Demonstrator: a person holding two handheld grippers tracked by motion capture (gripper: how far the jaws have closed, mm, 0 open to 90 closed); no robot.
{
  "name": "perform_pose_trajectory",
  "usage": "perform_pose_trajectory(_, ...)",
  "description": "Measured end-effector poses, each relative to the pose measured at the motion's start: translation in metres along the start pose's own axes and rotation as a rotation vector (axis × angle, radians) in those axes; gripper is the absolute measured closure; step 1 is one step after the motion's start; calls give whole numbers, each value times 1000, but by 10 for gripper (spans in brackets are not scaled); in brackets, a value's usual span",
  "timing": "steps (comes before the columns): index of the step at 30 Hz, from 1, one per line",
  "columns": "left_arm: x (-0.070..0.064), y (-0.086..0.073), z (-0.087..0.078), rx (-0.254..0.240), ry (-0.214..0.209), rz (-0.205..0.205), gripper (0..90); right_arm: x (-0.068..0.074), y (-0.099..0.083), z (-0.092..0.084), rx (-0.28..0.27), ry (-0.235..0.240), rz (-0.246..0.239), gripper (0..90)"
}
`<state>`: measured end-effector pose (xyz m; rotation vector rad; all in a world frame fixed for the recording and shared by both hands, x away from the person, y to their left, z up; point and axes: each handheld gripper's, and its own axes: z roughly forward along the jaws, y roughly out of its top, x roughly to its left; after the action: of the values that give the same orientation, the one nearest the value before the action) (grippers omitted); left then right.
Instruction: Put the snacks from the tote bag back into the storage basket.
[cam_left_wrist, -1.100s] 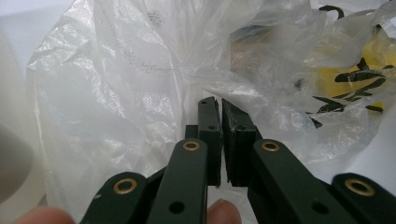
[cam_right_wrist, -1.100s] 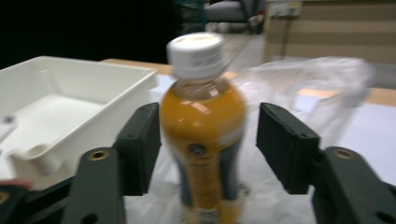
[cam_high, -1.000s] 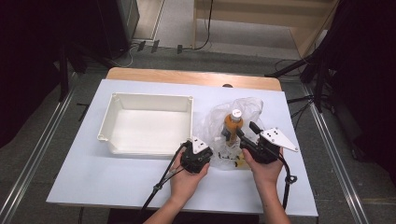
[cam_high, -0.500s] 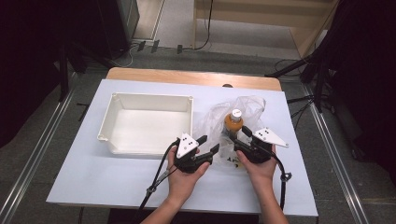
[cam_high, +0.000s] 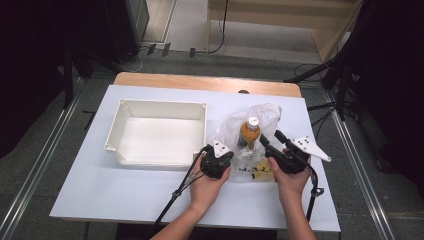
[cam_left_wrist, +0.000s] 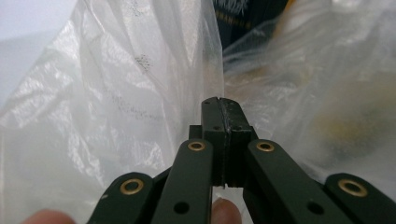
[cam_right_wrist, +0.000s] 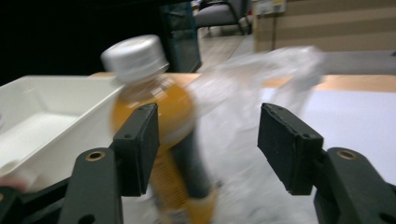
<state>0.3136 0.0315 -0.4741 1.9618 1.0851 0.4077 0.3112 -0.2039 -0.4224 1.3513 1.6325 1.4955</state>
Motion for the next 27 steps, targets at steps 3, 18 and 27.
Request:
perform_pose_trajectory(3,-1,-1,0,-2,1,7,900,-10,12,4,-30,-67,7,410)
perform_pose_trajectory(18,0,-8,-5,52,14,31,900,-42,3,85,255,-192,150,900)
perform_pose_trajectory(27,5,-11,-9,72,7,19,900,-94,-26,72,386,-477,154,900)
